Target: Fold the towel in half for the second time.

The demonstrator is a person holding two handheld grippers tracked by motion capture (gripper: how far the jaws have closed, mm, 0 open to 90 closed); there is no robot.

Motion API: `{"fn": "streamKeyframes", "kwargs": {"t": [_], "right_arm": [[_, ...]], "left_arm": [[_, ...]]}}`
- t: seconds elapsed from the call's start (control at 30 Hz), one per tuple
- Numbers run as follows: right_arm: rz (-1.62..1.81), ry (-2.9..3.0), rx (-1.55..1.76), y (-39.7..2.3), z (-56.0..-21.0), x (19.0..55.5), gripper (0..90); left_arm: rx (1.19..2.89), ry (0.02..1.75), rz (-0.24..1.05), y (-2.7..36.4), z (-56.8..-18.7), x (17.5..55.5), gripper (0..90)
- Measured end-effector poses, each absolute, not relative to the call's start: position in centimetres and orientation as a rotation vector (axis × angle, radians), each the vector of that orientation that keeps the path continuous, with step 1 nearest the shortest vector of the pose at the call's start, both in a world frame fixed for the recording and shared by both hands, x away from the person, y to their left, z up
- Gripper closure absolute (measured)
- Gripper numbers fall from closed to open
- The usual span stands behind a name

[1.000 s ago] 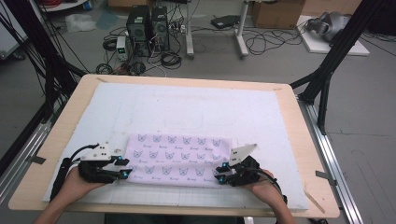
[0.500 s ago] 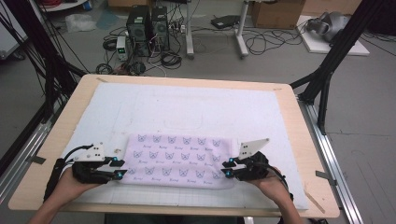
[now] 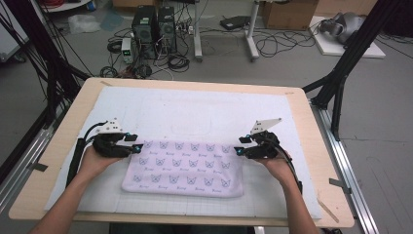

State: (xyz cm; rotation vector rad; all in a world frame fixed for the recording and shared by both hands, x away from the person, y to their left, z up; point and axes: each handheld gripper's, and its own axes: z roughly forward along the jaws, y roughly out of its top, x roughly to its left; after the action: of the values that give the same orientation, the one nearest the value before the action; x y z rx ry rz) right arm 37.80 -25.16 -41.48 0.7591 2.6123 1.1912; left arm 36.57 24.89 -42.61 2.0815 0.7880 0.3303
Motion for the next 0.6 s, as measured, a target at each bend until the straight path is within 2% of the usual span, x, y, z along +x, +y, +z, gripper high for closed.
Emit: {"fn": "streamKeyframes", "kwargs": {"t": [0.2,0.23,0.27,0.3,0.4,0.5,0.6], "right_arm": [[1.173,2.673,0.845,-25.8,-43.1,38.8,48.6],[1.188,2.69,0.856,-25.7,-43.3,38.8,50.7],[1.185,2.705,0.844,-25.6,-43.5,38.8,53.3],[1.173,2.721,0.839,-25.4,-43.6,38.8,56.3],[1.193,2.772,0.831,-25.2,-43.7,38.8,76.8],[1.168,2.77,0.791,-24.9,-43.4,38.6,81.7],[1.187,2.7,0.766,-25.0,-42.5,38.5,82.5]], "left_arm": [[2.14,0.861,0.267,24.7,-44.2,37.8,43.4],[2.133,0.853,0.236,24.7,-44.3,37.8,45.5],[2.135,0.836,0.233,24.7,-44.3,37.8,53.2],[2.14,0.838,0.245,24.5,-44.2,37.7,57.0],[2.145,0.833,0.256,24.5,-43.9,37.5,70.6],[2.145,0.821,0.292,24.3,-43.4,37.2,78.7],[2.121,0.822,0.35,24.1,-42.7,37.3,81.3]]}}
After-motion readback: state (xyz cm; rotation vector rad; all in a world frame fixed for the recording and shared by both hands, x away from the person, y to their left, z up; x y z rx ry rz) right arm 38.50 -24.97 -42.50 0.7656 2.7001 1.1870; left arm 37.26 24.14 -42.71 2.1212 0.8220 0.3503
